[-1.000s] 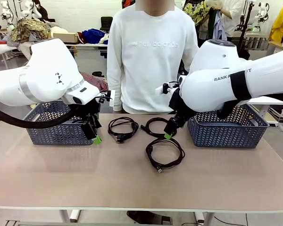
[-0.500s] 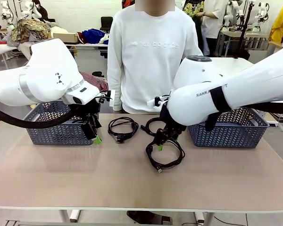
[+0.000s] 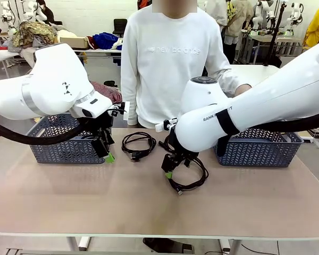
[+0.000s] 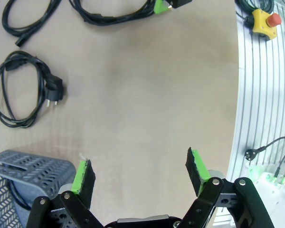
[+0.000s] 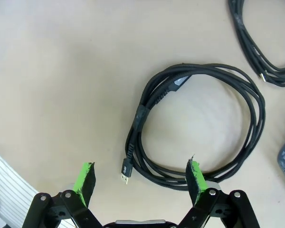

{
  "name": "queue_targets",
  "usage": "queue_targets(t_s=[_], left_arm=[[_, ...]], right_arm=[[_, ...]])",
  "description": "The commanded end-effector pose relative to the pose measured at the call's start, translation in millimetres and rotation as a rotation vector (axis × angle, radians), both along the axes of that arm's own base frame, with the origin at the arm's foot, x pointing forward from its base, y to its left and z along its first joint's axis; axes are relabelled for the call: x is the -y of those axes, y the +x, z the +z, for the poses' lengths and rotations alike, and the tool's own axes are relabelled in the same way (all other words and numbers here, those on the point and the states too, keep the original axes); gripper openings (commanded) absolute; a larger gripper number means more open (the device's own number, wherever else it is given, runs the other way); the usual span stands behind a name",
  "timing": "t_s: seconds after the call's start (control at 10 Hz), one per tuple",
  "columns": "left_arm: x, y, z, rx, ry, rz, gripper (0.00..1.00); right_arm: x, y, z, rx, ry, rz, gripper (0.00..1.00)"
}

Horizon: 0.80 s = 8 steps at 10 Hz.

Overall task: Organize the cables according to human instructions.
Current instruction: Pick up a bundle of cables and place it in the basket indicated by the human.

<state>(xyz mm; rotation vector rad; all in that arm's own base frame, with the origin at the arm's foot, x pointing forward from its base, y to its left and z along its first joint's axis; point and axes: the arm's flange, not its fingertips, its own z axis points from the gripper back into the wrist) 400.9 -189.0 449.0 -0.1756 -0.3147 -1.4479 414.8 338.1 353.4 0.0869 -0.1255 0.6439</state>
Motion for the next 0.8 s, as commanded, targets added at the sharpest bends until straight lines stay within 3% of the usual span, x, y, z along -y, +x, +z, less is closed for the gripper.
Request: queue_targets(t_s=[0.0, 0.7], left_arm=[[-2.5, 0.2, 0.9, 0.000, 0.005, 0.002, 1.00], [-2.5, 0.2, 0.9, 0.000, 0.005, 0.002, 1.00]], right_arm=[[-16.9, 6.1, -9.5, 0.016, -0.008, -0.034, 1.00], [-14.0, 12.0, -21.3, -0.023, 0.010, -0.006, 1.00]])
